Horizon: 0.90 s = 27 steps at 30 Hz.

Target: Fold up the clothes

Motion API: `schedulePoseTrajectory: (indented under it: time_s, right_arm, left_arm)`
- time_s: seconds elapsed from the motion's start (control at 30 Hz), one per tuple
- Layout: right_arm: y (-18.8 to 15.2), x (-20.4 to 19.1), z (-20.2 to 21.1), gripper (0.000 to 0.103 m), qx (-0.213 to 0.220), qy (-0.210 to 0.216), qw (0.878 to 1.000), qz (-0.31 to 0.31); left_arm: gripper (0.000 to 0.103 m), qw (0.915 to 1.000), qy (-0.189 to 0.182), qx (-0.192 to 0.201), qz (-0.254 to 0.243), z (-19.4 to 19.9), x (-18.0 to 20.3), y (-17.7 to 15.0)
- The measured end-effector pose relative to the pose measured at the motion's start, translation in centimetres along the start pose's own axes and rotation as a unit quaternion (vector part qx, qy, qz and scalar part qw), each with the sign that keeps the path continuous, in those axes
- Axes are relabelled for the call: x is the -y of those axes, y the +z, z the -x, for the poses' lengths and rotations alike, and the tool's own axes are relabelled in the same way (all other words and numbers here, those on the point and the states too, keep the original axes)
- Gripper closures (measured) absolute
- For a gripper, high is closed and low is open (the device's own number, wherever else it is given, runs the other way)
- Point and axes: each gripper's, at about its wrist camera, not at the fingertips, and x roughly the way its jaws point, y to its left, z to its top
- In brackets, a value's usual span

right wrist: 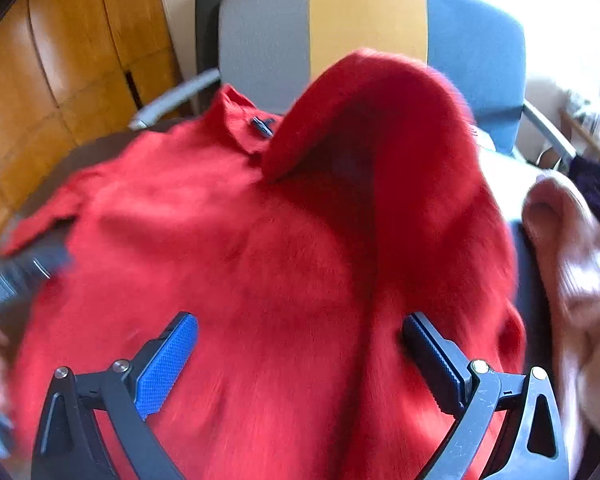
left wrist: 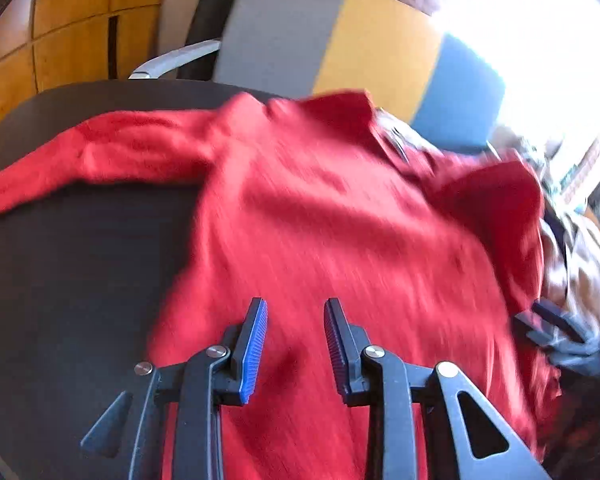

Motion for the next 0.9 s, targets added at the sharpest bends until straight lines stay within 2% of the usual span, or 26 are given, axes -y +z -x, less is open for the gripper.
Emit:
schedulePoseTrajectory:
  time_s: [0.1, 0.17, 0.27, 0.33, 0.4, 0.47, 0.53, 0.57, 0.6, 0.63, 0.67, 0.7, 0.8, 0.9]
  right_arm:
    - [-3.1, 1.8, 4.9, 0.000, 0.018, 0.021, 1.000, -0.013]
    - [-5.3, 3.3, 7.4, 0.000, 0.017, 0.020, 1.000, -0.014]
    - [-9.8, 5.5, 11.2, 0.001, 0.015, 0.019, 1.000, -0.005]
    - [-11.6, 6.6, 11.8, 0.013, 0.002, 0.025, 1.000, 0.000]
    - [-13.3, 7.6, 11.8, 0.046, -0.019, 0.022, 1.000, -0.002]
    - [-14.6, 8.4, 11.6, 0.052, -0.033, 0.009, 0.999, -0.004]
    - [-15.0, 8.8, 11.8, 0.051, -0.024, 0.017, 1.000, -0.005]
    - [-15.0, 8.8, 11.7, 0.043, -0.024, 0.026, 0.999, -0.002]
    - [-15.0, 8.7, 11.4, 0.029, -0.022, 0.036, 0.999, 0.003]
    - [-15.0, 8.6, 11.2, 0.023, -0.021, 0.047, 0.999, 0.008]
    - [-15.1, 8.3, 10.9, 0.012, -0.021, 0.051, 0.998, 0.019]
    - [-15.0, 7.7, 10.5, 0.005, -0.025, 0.044, 0.998, 0.033]
    - [-14.8, 6.4, 9.6, 0.000, -0.038, 0.018, 0.998, 0.056]
    - [-14.1, 7.5, 9.6, 0.000, -0.052, 0.036, 0.997, 0.033]
  left_arm:
    - [0.073, 0.9994, 0.015, 0.014, -0.028, -0.3, 0.5, -1.7]
    - [0.072, 0.9985, 0.016, 0.022, -0.048, -0.9, 0.1, -1.5]
    - [0.072, 0.9992, 0.006, 0.025, -0.032, -1.6, -0.2, -1.1]
    - [0.072, 0.9993, 0.007, 0.025, -0.027, -1.1, -0.2, -1.3]
    - [0.072, 0.9992, 0.010, 0.026, -0.029, -0.6, -0.1, -1.6]
    - [0.071, 0.9987, 0.018, 0.028, -0.038, -0.5, 0.1, -1.8]
    - [0.071, 0.9984, 0.022, 0.029, -0.042, -0.3, 0.1, -2.3]
    - [0.071, 0.9984, 0.023, 0.030, -0.043, -0.1, 0.0, -2.5]
    - [0.071, 0.9984, 0.023, 0.030, -0.041, 0.1, -0.2, -2.8]
    - [0.071, 0.9985, 0.022, 0.031, -0.040, 0.3, -0.3, -3.0]
    - [0.071, 0.9985, 0.021, 0.032, -0.039, 0.5, -0.5, -3.3]
    - [0.071, 0.9986, 0.020, 0.032, -0.038, 0.7, -0.7, -3.4]
    - [0.071, 0.9989, 0.013, 0.029, -0.035, 0.9, -1.0, -3.3]
    - [0.071, 0.9992, 0.004, 0.026, -0.030, 0.6, -1.3, -2.8]
